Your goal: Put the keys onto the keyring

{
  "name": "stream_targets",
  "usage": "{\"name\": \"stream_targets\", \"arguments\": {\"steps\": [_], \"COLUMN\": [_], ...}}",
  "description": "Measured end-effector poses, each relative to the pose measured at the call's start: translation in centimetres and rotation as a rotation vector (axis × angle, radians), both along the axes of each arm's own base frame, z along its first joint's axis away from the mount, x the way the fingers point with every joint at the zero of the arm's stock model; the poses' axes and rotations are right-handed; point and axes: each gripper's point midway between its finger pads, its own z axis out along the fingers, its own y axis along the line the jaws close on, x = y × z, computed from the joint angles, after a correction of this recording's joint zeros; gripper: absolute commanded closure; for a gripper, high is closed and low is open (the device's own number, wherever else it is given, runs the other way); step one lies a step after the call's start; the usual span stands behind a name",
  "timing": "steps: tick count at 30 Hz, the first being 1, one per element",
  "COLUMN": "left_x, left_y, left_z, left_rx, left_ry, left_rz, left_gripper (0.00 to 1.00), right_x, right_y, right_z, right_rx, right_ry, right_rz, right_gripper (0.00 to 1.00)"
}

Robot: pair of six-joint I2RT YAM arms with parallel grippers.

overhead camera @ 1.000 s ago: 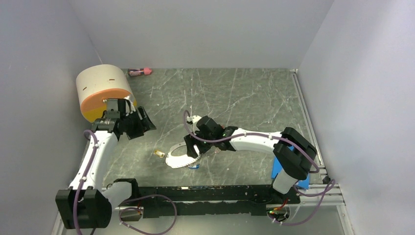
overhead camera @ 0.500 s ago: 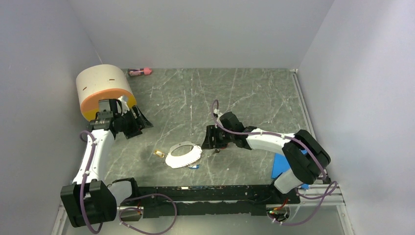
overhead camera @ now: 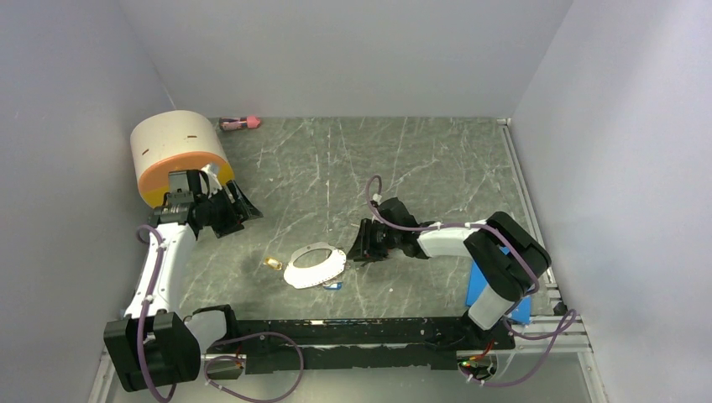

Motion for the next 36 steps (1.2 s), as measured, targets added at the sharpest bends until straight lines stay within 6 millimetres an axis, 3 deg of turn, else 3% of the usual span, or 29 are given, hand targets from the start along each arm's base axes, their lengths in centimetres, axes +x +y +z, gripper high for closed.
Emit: {"name": "stream_targets", "arguments": {"steps": [18,22,25,30,34,36], "left_x": [0.0,0.0,0.0,0.0,0.1,0.1], "left_y": [-0.1,-0.1,-0.1,-0.1,-0.1,-0.1], "left_z": [0.2,0.2,0.2,0.2,0.4,0.4], "left_rx": [-0.004,-0.004,-0.004,-0.004,-0.003,-0.004], "left_ry": [-0.008,-0.008,-0.008,-0.01,-0.02,-0.02], "left_rz": [-0.004,-0.004,-0.004,-0.004,-0.005,-0.005], "left_gripper": [0.3,0.3,0.3,0.29,0.3,0.3], "right_x": [0.5,0.6,0.8,1.3,2.1,2.2], "right_y": [0.5,0.6,0.6,0.8,1.3,1.4], "right_z": [-0.7,-0.8,-0.8,-0.5,0.2,0.4], "right_rx": [0.019,0.018,0.016,0.014,0.019,0.016], "right_ry": [0.015,0.013,0.014,0.001,-0.029,-0.037], "right_rz": [-0.009,-0.011,-0.013,-0.018,-0.012,-0.007], "right_gripper": [0.71,0.76,0.86,0.89,0.99,1.0]}}
